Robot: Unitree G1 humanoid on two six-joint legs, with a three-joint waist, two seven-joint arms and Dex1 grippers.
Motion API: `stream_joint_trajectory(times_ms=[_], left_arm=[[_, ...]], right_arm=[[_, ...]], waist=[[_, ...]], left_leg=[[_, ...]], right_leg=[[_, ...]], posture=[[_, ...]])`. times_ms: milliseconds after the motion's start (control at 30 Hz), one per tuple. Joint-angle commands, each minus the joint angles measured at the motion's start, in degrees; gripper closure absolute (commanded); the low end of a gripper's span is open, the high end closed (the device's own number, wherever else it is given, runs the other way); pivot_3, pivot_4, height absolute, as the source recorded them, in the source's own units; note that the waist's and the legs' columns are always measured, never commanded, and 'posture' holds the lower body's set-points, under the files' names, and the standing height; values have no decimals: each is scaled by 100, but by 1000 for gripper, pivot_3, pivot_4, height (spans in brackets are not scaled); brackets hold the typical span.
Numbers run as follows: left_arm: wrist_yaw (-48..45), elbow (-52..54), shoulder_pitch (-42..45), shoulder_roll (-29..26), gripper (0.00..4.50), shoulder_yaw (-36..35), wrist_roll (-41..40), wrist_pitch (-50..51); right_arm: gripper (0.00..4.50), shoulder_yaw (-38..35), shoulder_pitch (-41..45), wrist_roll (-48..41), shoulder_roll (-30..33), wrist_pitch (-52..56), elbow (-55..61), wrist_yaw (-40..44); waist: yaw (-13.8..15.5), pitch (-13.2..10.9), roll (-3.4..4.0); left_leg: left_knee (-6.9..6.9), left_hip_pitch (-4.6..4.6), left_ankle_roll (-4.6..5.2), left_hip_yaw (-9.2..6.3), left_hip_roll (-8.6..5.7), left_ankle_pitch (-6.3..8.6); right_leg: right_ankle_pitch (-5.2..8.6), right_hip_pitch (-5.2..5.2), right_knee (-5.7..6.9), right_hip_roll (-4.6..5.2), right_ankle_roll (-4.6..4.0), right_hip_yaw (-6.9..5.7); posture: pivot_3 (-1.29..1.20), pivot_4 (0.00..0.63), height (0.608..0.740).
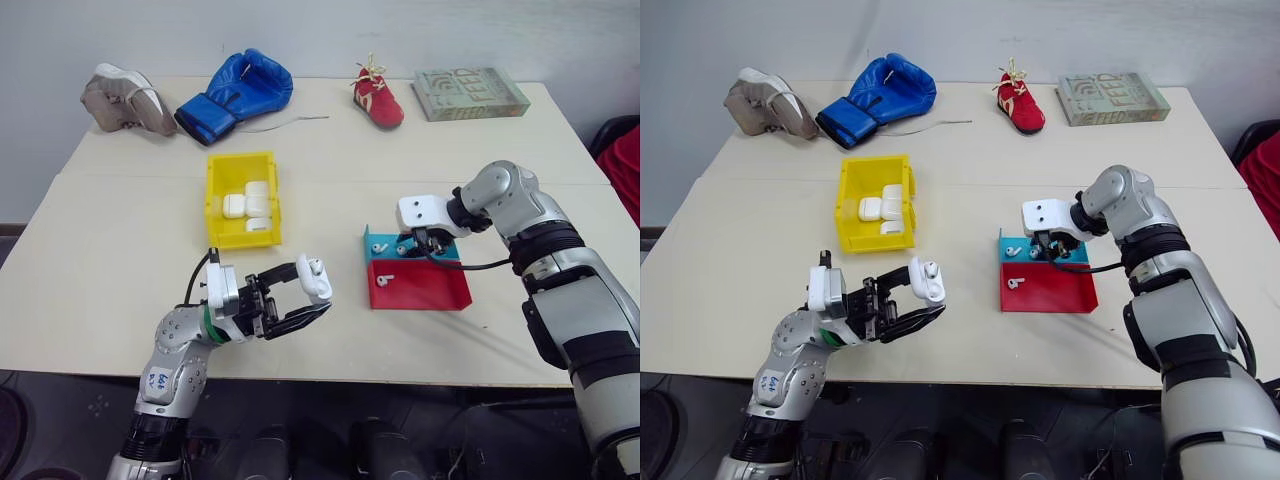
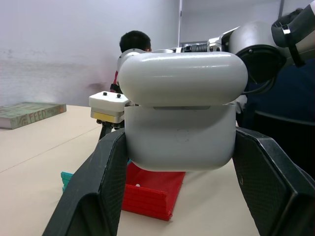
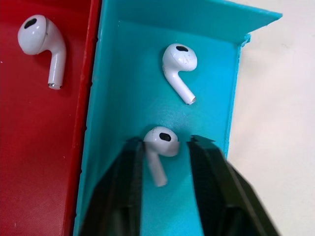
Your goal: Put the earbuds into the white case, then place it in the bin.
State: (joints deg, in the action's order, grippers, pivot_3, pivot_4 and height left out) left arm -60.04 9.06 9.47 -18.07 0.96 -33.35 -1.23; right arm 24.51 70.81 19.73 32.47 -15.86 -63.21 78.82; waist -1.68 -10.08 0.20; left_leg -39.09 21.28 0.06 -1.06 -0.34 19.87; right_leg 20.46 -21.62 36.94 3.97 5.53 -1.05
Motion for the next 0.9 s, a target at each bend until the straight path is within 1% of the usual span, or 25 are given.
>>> stream_joint_trajectory(times_ms=[33,233,367,433,467,533,567,633,700,733,800,833,900], left_arm=[[10,275,42,-19,1722,-24,-63,-32],[38,283,41,-12,1722,-20,-52,-41],[47,284,75,18,1722,8,-50,-66],[67,261,146,53,1722,-22,-100,-62],[65,232,208,70,1722,-29,-114,-64],[50,180,311,102,1722,-37,-138,-63],[33,154,355,114,1722,-41,-154,-62],[12,84,463,156,1722,-27,-165,-54],[8,16,575,219,1722,-20,-187,-30],[11,-24,640,261,1722,-5,-192,-21],[2,-95,743,325,1722,35,-189,-4],[-7,-120,777,348,1722,51,-184,7],[-32,-144,822,384,1722,79,-183,43]], right_arm=[[4082,23,-14,81,-24,1,-49,51],[4082,-85,-36,-30,38,9,51,80],[4082,-473,-67,-461,329,44,422,298],[4082,-965,-219,-1103,480,256,897,622],[4082,-1339,-385,-1624,541,613,1304,828],[4082,-2033,-841,-2658,619,1578,2332,1076],[4082,-2300,-1084,-3078,648,2223,2875,1062],[4082,-2707,-1787,-3797,733,3345,4190,776],[4082,-3286,-2558,-4852,596,4663,5623,76],[4082,-3638,-3016,-5432,304,4907,6405,-417],[4082,-3959,-3743,-6389,-92,5664,7686,-1289],[4082,-4021,-4022,-6764,-289,5877,8189,-1667],[4082,-4065,-4360,-7397,-558,6182,8826,-2267]], waist=[[0,0,0],[0,0,0],[12,0,0],[20,-1,0],[31,-1,1],[28,-1,1],[23,-1,1],[39,-1,1],[64,-1,1],[94,-1,1],[114,-2,3],[126,-3,4],[139,-3,6]], left_leg=[[0,0,0,0,0,0],[0,-1,0,0,0,0],[0,1,0,0,0,0],[1,4,0,0,-1,0],[1,6,0,-1,-1,0],[0,11,0,-5,-1,0],[0,11,0,-5,-1,0],[2,11,0,-13,0,0],[0,12,-1,-20,2,1],[1,13,-1,-20,2,1],[1,16,-3,-23,3,2],[0,16,-3,-15,2,2],[-1,15,-4,-13,2,1]], right_leg=[[0,0,0,0,0,0],[0,0,1,0,0,0],[0,0,1,0,0,0],[0,-1,1,1,0,-1],[0,-1,0,2,0,-1],[0,-1,0,2,0,-6],[0,-1,-1,2,0,-6],[0,1,0,2,0,-14],[0,5,1,2,0,-20],[0,5,2,2,0,-19],[0,3,1,2,0,-21],[0,1,1,2,0,-16],[0,-1,0,1,0,-15]], posture=[[0,150,740],[0,150,740],[0,150,740],[0,150,740],[0,150,740],[0,150,740],[0,150,740],[0,150,740],[0,150,740],[0,150,740],[0,150,740],[0,150,740],[0,150,740]])
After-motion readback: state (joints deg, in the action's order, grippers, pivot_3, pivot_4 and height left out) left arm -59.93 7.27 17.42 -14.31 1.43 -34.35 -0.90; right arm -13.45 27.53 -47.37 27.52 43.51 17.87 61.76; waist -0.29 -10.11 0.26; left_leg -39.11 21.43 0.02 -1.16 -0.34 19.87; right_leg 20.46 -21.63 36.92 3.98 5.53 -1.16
